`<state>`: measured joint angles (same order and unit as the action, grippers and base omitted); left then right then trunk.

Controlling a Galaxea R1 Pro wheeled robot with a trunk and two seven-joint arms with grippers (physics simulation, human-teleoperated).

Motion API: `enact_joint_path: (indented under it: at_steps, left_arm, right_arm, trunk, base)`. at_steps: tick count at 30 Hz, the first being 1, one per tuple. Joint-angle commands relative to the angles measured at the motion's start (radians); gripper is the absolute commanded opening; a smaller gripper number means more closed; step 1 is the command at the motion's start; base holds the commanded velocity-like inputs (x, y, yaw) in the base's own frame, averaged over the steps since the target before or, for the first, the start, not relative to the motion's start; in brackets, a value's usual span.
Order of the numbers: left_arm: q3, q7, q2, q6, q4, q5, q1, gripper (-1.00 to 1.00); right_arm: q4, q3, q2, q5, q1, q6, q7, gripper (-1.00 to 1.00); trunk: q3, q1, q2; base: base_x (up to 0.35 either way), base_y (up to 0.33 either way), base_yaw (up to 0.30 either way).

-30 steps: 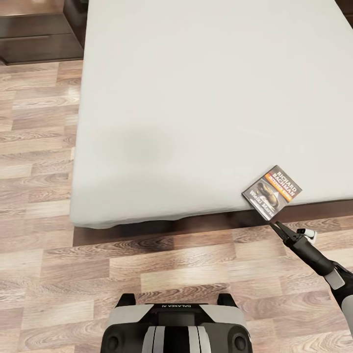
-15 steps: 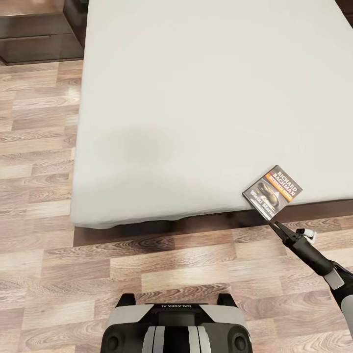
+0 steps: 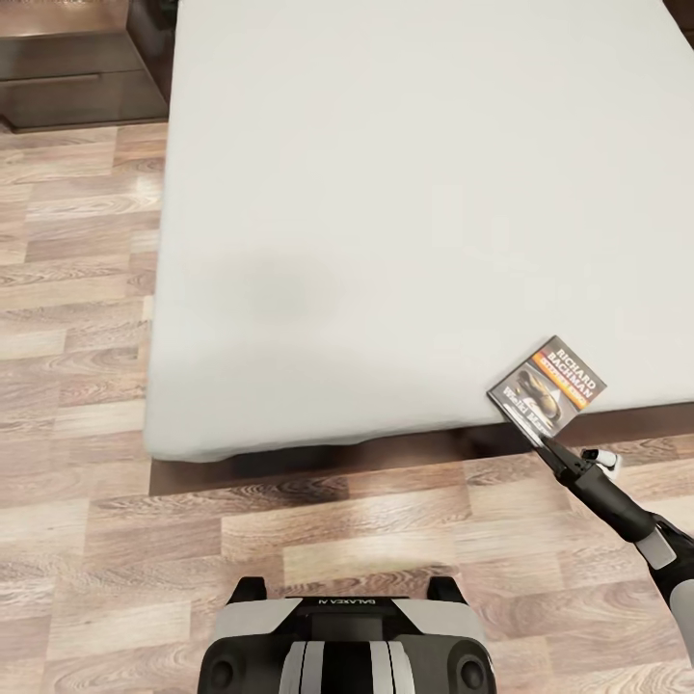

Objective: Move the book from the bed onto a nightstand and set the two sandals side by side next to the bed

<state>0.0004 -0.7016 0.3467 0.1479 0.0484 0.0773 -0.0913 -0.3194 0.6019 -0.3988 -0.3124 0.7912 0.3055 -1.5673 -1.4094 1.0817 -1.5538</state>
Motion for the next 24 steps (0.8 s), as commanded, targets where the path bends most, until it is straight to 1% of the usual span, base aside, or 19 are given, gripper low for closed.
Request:
enact_joint_path:
  at_steps: [1, 9, 24]
  left_arm:
    - [0.000, 0.000, 0.000, 0.009, -0.001, 0.008, 0.000, 1.00]
    - [0.000, -0.002, 0.000, 0.009, -0.001, 0.007, 0.000, 1.00]
    - [0.000, -0.002, 0.000, 0.009, -0.001, 0.007, 0.000, 1.00]
  right_arm:
    - [0.000, 0.001, 0.000, 0.000, 0.000, 0.011, -0.004, 1.00]
    - [0.000, 0.001, 0.000, 0.000, 0.000, 0.010, -0.004, 1.00]
    - [0.000, 0.000, -0.001, 0.001, 0.000, 0.010, -0.004, 1.00]
  trunk:
    - [0.000, 0.000, 0.000]
    - [0.000, 0.000, 0.000]
    - [0.000, 0.000, 0.000]
  base:
    - [0.115, 0.055, 0.000]
    - [0.060, 0.028, 0.000]
    - [0.011, 0.005, 0.000]
